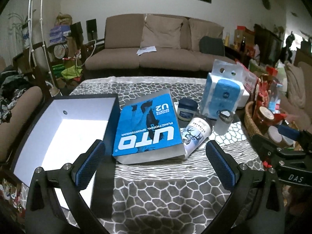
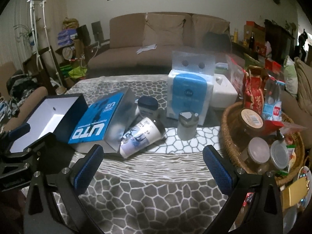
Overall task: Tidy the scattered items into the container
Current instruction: 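Move the left tool toward the blue-and-white wrapped tissue pack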
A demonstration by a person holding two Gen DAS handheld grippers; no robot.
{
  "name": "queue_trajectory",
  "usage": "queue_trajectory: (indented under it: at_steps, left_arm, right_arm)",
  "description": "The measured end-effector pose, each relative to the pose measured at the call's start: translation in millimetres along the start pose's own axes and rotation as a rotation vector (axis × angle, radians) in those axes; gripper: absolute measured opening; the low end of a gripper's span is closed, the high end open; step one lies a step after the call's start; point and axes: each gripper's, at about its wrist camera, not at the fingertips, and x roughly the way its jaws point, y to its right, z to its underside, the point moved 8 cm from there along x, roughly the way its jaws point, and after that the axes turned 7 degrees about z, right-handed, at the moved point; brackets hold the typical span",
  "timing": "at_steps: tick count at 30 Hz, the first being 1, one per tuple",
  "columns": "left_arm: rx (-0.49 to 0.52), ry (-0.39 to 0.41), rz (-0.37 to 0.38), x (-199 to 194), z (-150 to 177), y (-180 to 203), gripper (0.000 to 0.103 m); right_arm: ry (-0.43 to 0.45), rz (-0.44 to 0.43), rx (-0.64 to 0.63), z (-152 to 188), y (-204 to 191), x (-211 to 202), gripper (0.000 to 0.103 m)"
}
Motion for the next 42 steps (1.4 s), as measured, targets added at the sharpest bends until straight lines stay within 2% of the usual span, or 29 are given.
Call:
queue_trajectory:
  at_steps: [10,19,24,31,42]
  left_arm:
    - [0.005,0.033,-0.012,-35.7,-10.2,-11.2,0.103]
    - [-0.007,0.044,-0.035,-60.0,-12.4,-41.8,0.103]
    - [-0.007,0.056,-0.073,-70.0,-13.1,-66.1,0.103]
    - [-0.026,0.055,-0.079,-70.5,-13.1,-89.0,0.103]
    - [-0.010,0.040,-0.049,-38.3,-31.8,-74.4,0.103]
  right_arm:
    - [0.027,-0.005,0.000,-11.5,-11.3,-30.3,0.103]
    - [0.034,-0.029,0.007,-18.5,-26.6,-41.2,0.103]
    - [0.040,-0.044,0.003,-20.4,-36.1,-43.0,0.103]
    - [0.036,-0.057,-0.015,-25.9,-48.8,-36.8,0.103]
    - [0.031,-0.032,-0.011,-48.4,-26.5,-14.6,0.103]
